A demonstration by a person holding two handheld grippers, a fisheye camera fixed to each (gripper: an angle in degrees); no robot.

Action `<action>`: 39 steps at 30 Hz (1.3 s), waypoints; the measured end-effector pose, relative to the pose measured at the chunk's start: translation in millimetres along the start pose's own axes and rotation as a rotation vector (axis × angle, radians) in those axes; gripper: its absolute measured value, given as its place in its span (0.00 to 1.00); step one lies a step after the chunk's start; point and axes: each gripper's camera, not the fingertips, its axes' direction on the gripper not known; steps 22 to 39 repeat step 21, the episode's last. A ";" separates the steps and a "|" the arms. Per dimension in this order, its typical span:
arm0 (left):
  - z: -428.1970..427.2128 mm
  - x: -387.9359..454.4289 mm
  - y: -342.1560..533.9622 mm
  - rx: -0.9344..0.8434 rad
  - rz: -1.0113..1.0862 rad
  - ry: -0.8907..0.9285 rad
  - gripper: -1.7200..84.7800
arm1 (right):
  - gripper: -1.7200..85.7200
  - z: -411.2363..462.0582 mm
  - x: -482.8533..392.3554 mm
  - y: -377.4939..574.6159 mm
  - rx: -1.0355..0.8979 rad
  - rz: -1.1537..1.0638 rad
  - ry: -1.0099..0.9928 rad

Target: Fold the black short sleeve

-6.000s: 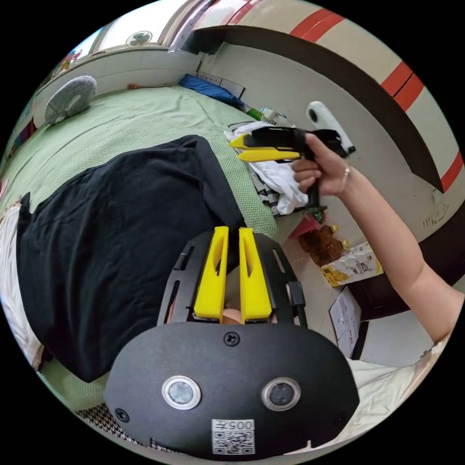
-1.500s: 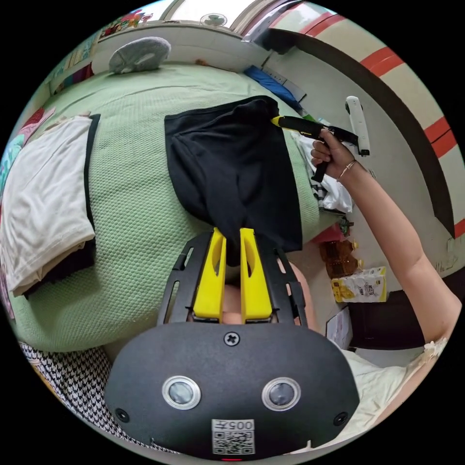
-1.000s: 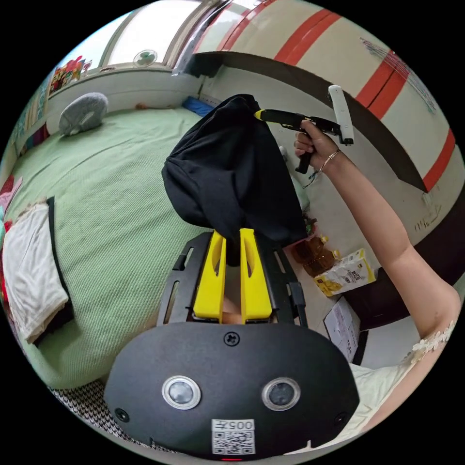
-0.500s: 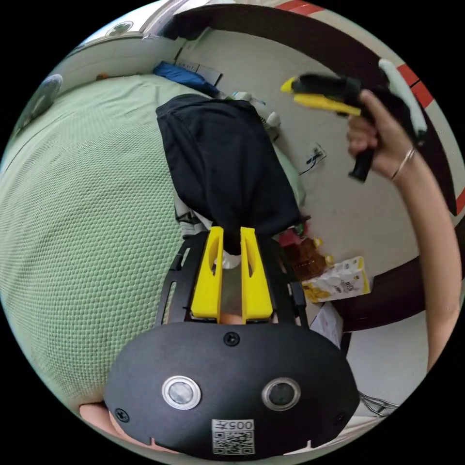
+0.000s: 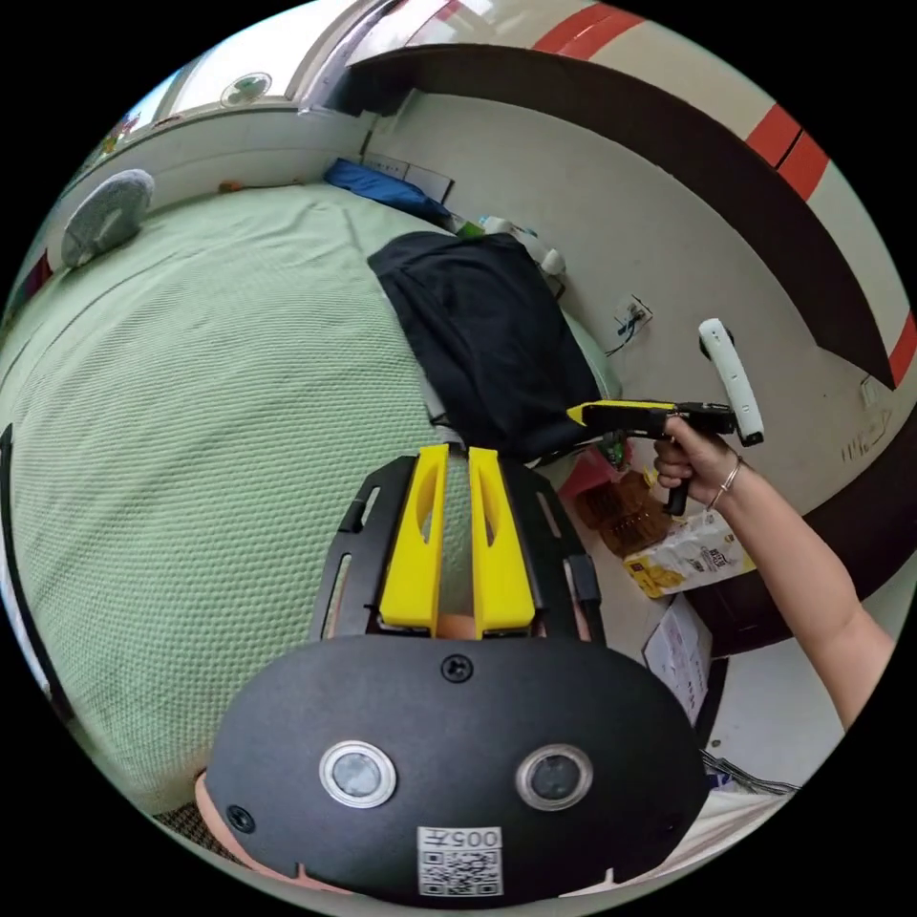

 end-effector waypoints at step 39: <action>-358.1 -217.5 294.9 0.144 -0.433 -0.540 0.14 | 0.18 -1.0 -388.8 13.2 0.205 -0.412 -0.605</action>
